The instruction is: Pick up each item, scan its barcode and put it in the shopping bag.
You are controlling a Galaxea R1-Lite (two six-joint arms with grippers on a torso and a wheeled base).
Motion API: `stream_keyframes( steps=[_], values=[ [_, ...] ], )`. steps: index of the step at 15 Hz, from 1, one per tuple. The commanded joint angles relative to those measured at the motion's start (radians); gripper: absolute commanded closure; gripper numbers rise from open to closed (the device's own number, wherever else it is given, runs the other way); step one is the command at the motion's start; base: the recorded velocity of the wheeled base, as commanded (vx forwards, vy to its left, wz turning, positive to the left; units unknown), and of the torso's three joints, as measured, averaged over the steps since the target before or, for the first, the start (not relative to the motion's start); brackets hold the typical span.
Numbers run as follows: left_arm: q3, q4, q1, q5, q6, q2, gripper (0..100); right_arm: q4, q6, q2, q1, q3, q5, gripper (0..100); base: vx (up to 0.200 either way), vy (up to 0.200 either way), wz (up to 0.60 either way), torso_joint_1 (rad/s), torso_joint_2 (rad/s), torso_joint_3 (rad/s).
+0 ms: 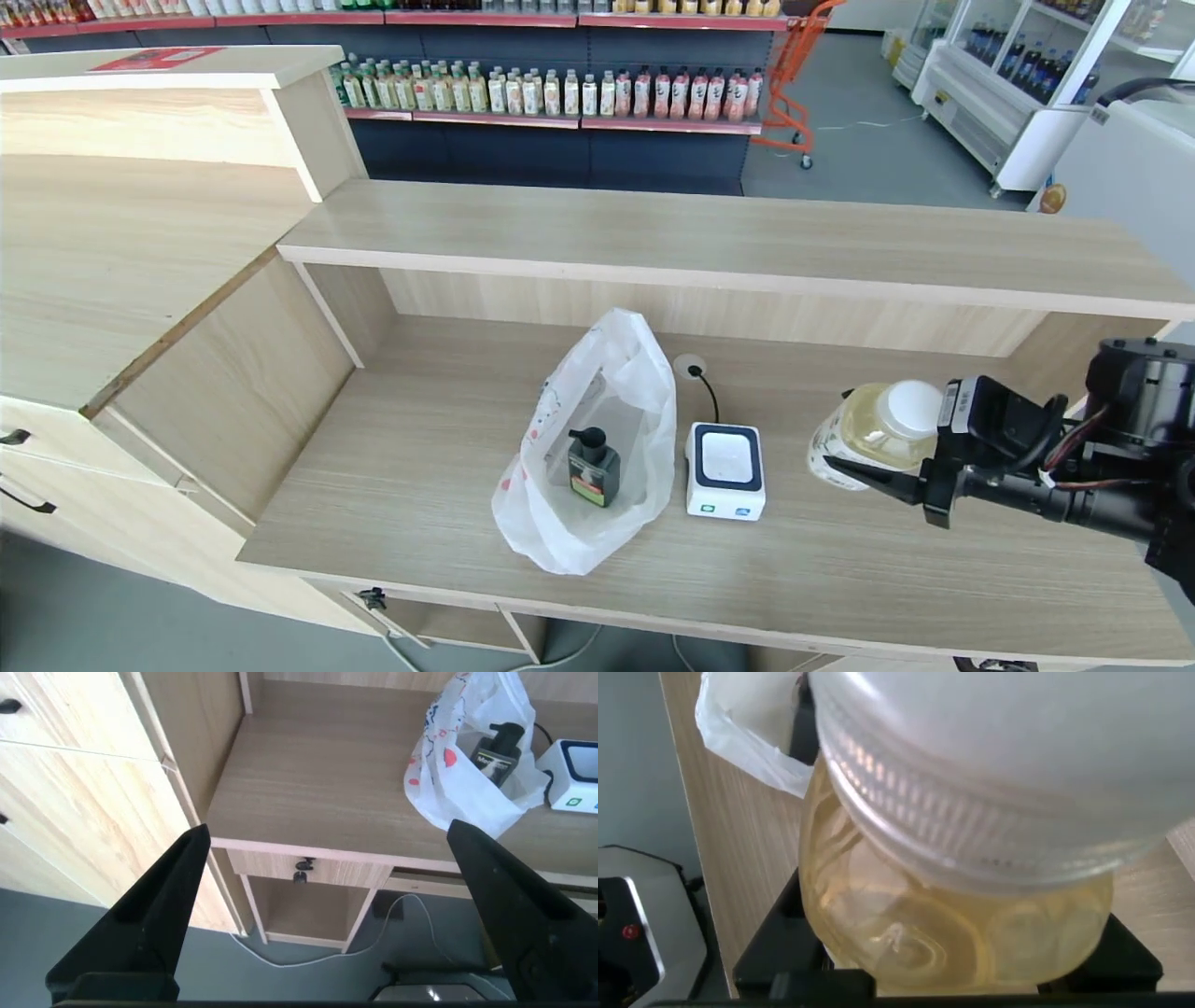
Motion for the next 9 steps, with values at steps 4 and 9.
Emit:
stream_keyframes(
  steps=[4,9],
  values=[
    [0.0,0.001,0.001,-0.001,0.001,0.0,0,-0.134,0.0,0.207,-0.006,-0.047,0.014,100,0.05,0.0,0.0,0.001,0.0,-0.001],
    [0.0,0.0,0.001,-0.001,-0.002,0.0,0,-0.215,-0.003,0.31,0.007,-0.056,0.04,100,0.12,0.0,0.0,-0.002,0.0,0.002]
  ],
)
